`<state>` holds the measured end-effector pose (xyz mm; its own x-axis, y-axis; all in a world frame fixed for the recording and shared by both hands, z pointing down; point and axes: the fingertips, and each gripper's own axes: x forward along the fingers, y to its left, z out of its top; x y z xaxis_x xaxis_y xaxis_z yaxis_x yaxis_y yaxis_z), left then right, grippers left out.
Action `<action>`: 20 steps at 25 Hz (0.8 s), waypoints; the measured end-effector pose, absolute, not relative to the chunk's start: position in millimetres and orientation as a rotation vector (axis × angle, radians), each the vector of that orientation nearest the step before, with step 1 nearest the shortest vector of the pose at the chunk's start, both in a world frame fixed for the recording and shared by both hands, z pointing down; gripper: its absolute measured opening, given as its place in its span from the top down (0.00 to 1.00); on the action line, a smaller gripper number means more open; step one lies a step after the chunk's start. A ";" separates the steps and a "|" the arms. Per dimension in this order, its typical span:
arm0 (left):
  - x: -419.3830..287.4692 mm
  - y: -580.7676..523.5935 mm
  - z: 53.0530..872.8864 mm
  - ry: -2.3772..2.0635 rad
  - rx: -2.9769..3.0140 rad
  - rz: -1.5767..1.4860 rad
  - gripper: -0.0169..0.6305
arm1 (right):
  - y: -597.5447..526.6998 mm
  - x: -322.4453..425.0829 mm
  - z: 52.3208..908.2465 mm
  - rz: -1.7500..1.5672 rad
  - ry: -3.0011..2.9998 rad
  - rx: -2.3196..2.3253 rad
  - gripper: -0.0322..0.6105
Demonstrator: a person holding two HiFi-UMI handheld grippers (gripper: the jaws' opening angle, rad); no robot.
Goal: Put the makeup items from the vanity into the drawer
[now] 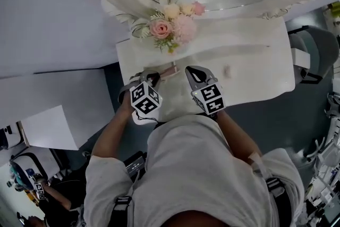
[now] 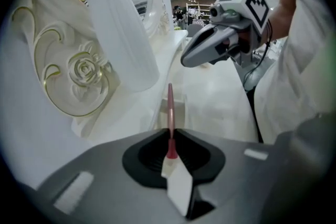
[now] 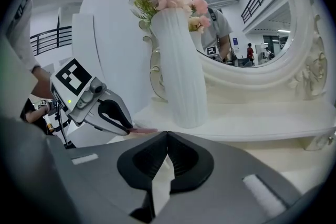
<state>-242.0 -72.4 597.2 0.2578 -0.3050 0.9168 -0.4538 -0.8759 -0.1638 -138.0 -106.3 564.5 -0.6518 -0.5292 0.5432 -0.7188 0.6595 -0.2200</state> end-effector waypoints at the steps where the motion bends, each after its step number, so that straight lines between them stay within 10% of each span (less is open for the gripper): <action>1: -243.8 -73.1 599.8 -0.702 2.392 1.710 0.91 | -106.8 -139.2 565.3 0.596 -2.436 0.991 0.95; 20: -262.1 -81.3 637.1 -0.467 2.406 1.943 0.91 | -99.1 -130.6 576.5 0.660 -2.351 1.174 0.95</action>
